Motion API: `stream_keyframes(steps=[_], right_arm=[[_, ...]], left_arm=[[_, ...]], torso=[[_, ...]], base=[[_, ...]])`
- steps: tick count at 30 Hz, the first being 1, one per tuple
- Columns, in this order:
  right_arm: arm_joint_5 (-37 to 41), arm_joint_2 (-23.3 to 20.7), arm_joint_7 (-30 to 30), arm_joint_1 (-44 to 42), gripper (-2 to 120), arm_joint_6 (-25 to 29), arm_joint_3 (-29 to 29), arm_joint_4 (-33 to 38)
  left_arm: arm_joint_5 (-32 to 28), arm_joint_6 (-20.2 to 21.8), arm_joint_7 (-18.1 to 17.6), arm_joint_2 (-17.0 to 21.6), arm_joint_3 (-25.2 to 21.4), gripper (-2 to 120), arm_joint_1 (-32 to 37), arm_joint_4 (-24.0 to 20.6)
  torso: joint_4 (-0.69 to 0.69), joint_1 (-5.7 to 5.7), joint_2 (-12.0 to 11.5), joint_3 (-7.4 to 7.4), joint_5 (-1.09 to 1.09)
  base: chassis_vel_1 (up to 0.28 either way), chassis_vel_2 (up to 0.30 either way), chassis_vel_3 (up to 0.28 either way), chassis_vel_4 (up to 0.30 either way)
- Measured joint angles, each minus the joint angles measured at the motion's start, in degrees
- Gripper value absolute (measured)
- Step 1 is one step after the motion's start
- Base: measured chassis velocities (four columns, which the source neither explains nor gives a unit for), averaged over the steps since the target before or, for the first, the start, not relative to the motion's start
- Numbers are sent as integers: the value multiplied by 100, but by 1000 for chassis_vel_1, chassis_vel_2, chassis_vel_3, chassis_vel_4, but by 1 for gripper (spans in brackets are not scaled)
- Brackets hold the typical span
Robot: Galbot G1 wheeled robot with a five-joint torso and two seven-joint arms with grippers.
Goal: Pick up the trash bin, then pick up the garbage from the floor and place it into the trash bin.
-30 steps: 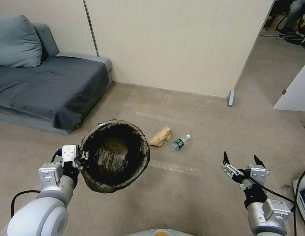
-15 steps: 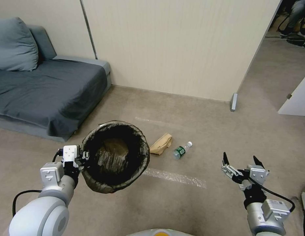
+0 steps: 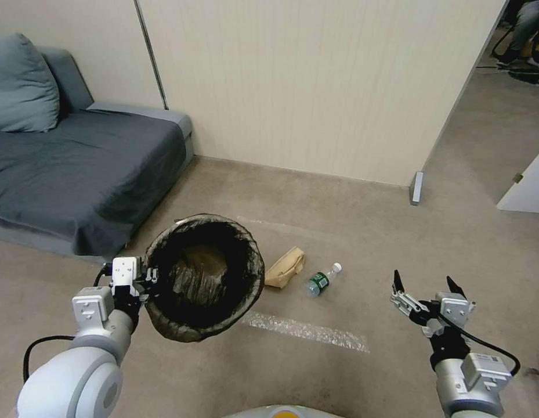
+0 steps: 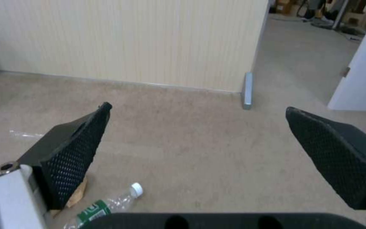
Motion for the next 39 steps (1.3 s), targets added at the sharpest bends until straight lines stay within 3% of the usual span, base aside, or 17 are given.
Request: stream_keyframes(steps=[23, 32, 39], right_arm=[[94, -53, -22, 30, 100, -102, -54, -44], [988, -386, 1, 832, 100, -1110, -84, -487], [2632, -1131, 837, 1783, 100, -1761, -744, -1384]], left_arm=[[16, -8, 4, -2, -79, 1, 15, -59], [15, -21, 13, 131, -150, 1, 18, -166], [25, -74, 15, 161, -169, 1, 48, -299]], torso=[[-1, 0, 0, 0, 0], [-1, 0, 0, 0, 0], [1, 0, 0, 0, 1]], base=[[-84, 88, 88, -91], [-4, 15, 15, -20], [0, 0, 0, 0]])
